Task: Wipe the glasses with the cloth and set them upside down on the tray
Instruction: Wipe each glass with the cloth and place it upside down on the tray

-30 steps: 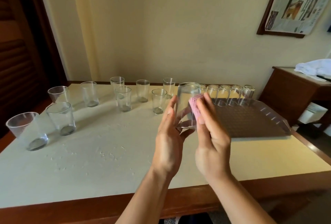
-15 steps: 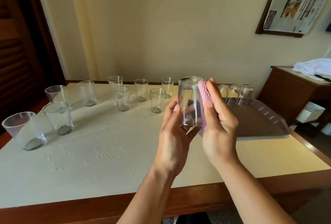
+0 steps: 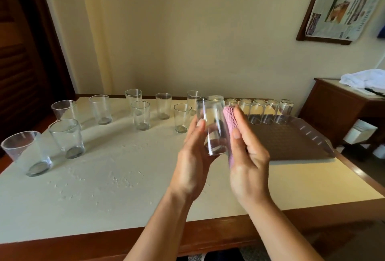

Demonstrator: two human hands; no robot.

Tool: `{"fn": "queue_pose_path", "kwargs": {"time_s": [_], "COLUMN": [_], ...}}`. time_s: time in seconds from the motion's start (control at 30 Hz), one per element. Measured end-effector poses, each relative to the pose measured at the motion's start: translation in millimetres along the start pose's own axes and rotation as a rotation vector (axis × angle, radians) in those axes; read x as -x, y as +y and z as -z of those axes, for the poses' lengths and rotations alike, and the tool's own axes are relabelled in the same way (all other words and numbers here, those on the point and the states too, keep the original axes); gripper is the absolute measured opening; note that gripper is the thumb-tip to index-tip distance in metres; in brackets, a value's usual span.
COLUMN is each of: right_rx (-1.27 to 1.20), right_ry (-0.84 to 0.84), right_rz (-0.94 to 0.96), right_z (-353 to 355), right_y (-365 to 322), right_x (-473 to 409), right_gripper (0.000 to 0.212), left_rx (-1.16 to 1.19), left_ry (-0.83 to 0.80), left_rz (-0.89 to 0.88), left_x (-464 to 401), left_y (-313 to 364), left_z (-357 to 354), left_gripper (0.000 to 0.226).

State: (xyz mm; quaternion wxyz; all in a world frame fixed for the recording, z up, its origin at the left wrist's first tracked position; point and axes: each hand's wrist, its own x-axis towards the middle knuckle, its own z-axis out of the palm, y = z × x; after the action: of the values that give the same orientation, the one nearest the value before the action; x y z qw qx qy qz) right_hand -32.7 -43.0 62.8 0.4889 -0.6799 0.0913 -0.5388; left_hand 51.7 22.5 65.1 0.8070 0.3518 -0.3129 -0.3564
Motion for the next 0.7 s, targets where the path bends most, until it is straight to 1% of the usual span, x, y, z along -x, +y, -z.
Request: {"fn": "queue_pose_path", "kwargs": {"time_s": [0.03,0.1,0.13,0.23,0.27,0.3,0.37,0.43,0.47,0.5,0.57,0.63,0.7], "right_rx": [0.019,0.050,0.061,0.121,0.141,0.156,0.224,0.405,0.508,0.596,0.686,0.716,0.745], "right_ry": [0.001,0.013,0.018,0.010,-0.023,-0.076,-0.202,-0.312,-0.360,-0.404,-0.484,-0.494,-0.458], "right_rz": [-0.009,-0.014,-0.015,-0.020,-0.031,-0.034,-0.013,0.061,0.108,0.137,0.117,0.060,0.025], "right_z": [-0.4,1.4,2.9,10.1,13.0,15.4,18.3,18.5,18.1,18.7,21.4,24.4,25.0], "right_y": [1.0,4.8,5.5,4.3,2.9,0.5,-2.7,-3.6,-2.9,-0.7,1.6,1.2,0.1], "right_x": [6.7,14.2,12.6,-9.7,-18.5,-25.7,-34.8,-36.5,-35.0,-32.5,-27.3,-29.3,-36.0], "right_gripper": [0.041,0.041,0.041,0.037,0.036,0.035,0.035,0.038,0.039,0.041,0.047,0.049,0.047], "left_rx": [-0.012,-0.064,-0.107,-0.272,-0.332,-0.387,-0.487,-0.567,-0.604,-0.639,-0.720,-0.819,-0.890], "left_ry": [0.014,0.050,0.042,-0.009,-0.009,0.000,0.043,0.088,0.094,0.092,0.088,0.071,0.017], "left_rz": [0.001,-0.026,-0.048,-0.124,-0.141,-0.146,-0.136,-0.121,-0.123,-0.131,-0.152,-0.144,-0.137], "left_x": [-1.5,-2.2,-1.1,0.6,-0.7,-2.2,-6.2,-10.3,-12.1,-12.9,-12.8,-11.1,-9.7], "left_y": [1.6,0.0,-2.4,-7.7,-8.9,-10.4,-15.7,-21.7,-24.2,-26.4,-29.4,-33.1,-37.6], "left_z": [2.0,4.5,5.2,11.0,14.0,17.1,24.8,34.4,40.5,47.0,58.6,63.8,61.2], "left_gripper": [0.046,0.050,0.051,0.035,0.035,0.041,0.066,0.085,0.087,0.084,0.075,0.075,0.077]}}
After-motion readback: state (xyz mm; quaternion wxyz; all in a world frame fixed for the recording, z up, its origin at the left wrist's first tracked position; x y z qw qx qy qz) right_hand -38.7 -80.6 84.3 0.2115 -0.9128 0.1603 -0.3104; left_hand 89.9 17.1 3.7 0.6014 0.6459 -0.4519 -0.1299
